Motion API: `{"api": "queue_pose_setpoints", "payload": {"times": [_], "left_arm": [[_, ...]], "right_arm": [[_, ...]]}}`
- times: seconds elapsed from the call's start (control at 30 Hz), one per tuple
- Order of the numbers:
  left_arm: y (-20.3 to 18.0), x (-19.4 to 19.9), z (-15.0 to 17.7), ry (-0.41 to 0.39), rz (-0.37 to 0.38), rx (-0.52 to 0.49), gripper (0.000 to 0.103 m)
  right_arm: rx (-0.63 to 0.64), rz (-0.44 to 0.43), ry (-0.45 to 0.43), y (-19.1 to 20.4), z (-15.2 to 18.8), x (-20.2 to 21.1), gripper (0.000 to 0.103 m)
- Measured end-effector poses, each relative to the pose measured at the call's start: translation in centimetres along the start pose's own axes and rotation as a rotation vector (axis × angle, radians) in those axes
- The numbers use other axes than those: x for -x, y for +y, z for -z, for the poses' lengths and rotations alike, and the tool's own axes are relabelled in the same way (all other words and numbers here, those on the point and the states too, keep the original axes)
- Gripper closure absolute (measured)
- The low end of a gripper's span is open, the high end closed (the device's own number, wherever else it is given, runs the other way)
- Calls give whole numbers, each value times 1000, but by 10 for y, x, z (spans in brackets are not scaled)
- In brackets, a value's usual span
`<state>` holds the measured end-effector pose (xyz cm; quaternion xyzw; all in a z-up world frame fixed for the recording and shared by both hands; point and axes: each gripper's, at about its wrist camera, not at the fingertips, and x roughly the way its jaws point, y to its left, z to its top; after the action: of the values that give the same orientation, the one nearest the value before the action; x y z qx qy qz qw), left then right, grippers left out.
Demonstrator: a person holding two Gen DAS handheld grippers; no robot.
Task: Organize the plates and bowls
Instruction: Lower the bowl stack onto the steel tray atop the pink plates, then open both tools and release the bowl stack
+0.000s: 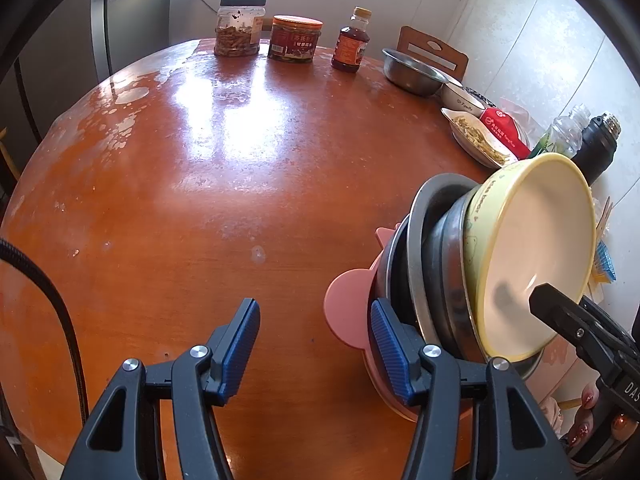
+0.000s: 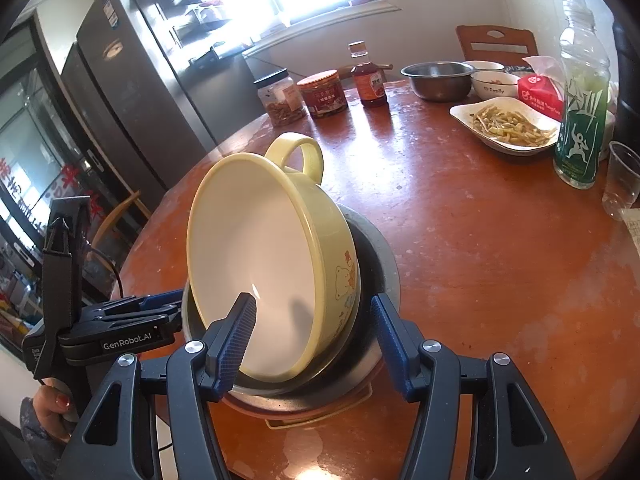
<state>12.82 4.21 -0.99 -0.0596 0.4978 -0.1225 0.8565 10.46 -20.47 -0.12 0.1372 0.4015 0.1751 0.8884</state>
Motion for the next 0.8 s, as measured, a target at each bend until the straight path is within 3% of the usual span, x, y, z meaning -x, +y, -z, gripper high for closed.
{"api": "queue_pose_setpoints", "payload": {"times": [0.4, 0.63, 0.8], "left_arm": [[7, 9, 1, -32, 26, 36, 45], [9, 24, 4, -67, 1, 45, 44], [11, 48, 15, -111, -8, 57, 43]], "right_arm": [[-16, 21, -28, -5, -1, 11, 41], [-15, 29, -41, -5, -2, 17, 39], [17, 71, -70, 2, 0, 29, 32]]}}
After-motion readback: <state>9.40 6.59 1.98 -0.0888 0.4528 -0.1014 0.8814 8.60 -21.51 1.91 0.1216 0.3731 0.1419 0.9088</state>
